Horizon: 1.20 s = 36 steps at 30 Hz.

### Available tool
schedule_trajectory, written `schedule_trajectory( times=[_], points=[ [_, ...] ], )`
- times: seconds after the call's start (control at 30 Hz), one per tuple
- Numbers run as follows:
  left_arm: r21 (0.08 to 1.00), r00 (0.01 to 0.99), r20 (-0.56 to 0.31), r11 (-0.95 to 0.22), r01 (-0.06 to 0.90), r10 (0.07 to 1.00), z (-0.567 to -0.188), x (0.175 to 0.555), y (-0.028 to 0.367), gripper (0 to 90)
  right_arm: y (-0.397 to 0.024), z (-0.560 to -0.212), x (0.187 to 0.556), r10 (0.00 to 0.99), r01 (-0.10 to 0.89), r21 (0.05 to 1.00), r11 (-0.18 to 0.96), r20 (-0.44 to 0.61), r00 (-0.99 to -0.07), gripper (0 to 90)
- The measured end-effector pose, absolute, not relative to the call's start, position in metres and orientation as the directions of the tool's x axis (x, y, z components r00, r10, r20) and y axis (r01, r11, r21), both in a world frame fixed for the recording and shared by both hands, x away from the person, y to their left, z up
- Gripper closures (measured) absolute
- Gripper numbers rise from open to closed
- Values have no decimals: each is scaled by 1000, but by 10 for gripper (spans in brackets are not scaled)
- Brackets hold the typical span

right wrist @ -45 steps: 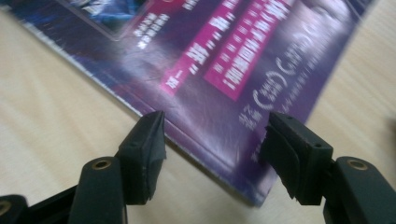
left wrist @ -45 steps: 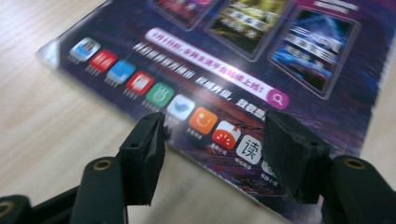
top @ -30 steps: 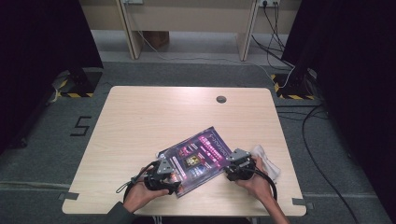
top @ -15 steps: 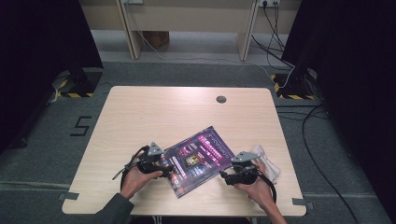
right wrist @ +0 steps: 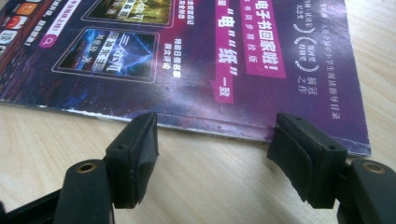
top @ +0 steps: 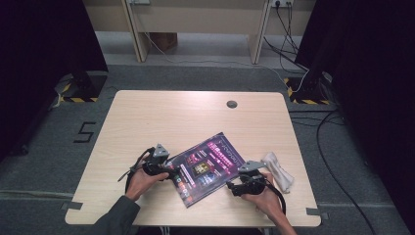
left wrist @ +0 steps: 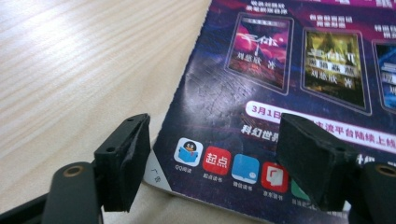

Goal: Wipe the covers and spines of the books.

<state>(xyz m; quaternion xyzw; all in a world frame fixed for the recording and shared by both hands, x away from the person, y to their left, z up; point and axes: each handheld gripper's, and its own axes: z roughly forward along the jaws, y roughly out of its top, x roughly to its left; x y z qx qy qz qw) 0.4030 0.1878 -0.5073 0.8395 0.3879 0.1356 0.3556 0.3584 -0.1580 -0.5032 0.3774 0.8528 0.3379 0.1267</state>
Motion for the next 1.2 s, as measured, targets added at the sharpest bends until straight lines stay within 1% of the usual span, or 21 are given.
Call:
schedule_trajectory(
  times=[0.17, 0.3, 0.4, 0.47, 0.57, 0.67, 0.73, 0.8, 0.9, 1.03, 1.07, 1.2],
  points=[
    [686, 661, -75, -443, 577, 746, -506, 397, 189, 301, -158, -503, 364, 740, 566, 665, 487, 31, -672, 313],
    [679, 673, -54, -467, 566, 737, -504, 380, 187, 333, -158, -502, 373, 748, 567, 652, 504, 0, -664, 303],
    [669, 673, -25, -487, 561, 740, -502, 366, 185, 351, -161, -503, 383, 750, 580, 648, 493, 21, -661, 308],
    [668, 677, -36, -486, 563, 735, -502, 358, 185, 352, -163, -503, 386, 758, 592, 648, 480, 32, -651, 318],
    [665, 689, -42, -494, 560, 724, -501, 347, 184, 392, -164, -502, 387, 766, 590, 652, 475, 23, -642, 326],
    [662, 698, -38, -505, 553, 715, -500, 338, 181, 403, -163, -500, 383, 751, 578, 660, 480, 32, -660, 330],
    [660, 707, -43, -511, 550, 706, -499, 333, 179, 404, -162, -498, 379, 731, 577, 670, 468, 73, -679, 333],
    [663, 715, -56, -510, 548, 696, -499, 328, 177, 403, -162, -497, 375, 712, 566, 675, 473, 86, -697, 333],
    [663, 725, -76, -508, 550, 685, -500, 321, 174, 409, -159, -497, 370, 699, 556, 670, 492, 78, -711, 331],
    [665, 744, -63, -528, 529, 666, -499, 314, 168, 405, -155, -500, 372, 685, 559, 666, 495, 97, -722, 334],
    [664, 746, -66, -528, 529, 663, -499, 313, 166, 404, -154, -502, 373, 682, 557, 660, 505, 91, -726, 319],
    [664, 747, -77, -525, 532, 660, -500, 310, 164, 398, -153, -502, 375, 690, 553, 661, 507, 73, -720, 318]
  ],
)
